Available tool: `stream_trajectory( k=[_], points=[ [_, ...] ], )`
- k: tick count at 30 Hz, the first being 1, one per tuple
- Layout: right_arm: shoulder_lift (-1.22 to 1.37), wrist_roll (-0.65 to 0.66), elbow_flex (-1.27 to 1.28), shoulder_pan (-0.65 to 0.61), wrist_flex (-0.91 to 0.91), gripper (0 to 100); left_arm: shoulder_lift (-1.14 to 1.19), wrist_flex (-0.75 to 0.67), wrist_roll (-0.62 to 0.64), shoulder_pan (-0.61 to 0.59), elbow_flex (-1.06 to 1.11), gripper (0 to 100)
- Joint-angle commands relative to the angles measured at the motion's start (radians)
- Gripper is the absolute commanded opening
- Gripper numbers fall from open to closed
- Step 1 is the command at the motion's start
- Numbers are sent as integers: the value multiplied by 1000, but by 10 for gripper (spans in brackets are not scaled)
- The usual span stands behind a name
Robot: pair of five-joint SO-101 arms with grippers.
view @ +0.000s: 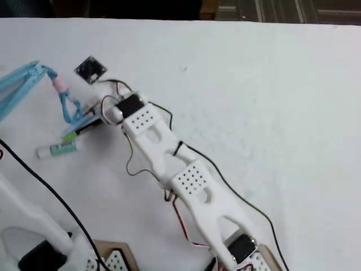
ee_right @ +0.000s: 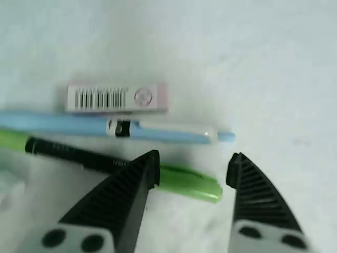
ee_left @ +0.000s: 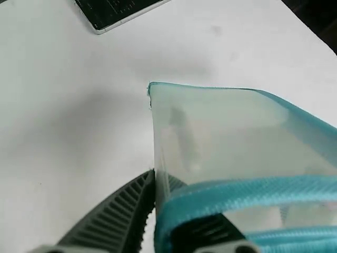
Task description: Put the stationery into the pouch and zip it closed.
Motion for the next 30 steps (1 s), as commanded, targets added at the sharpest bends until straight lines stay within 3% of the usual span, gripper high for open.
stream_trajectory(
  k=[1,6,11,19,26,30],
  points=[
    [-7,-155,-32,-8,-99,215,-31,-8,3,-7,-29,22],
    [38,-147,12,-67,-33,215,-30,-11,3,-7,-28,22],
    [58,5,-12,-90,228,215,-33,-9,3,-7,-28,22],
    [50,150,-227,31,650,215,-35,-9,3,-7,-28,22],
    [-50,310,-233,150,639,190,-35,-9,3,-7,-28,22],
    [-131,474,-233,174,639,165,-35,-9,3,-7,-28,22]
  ],
)
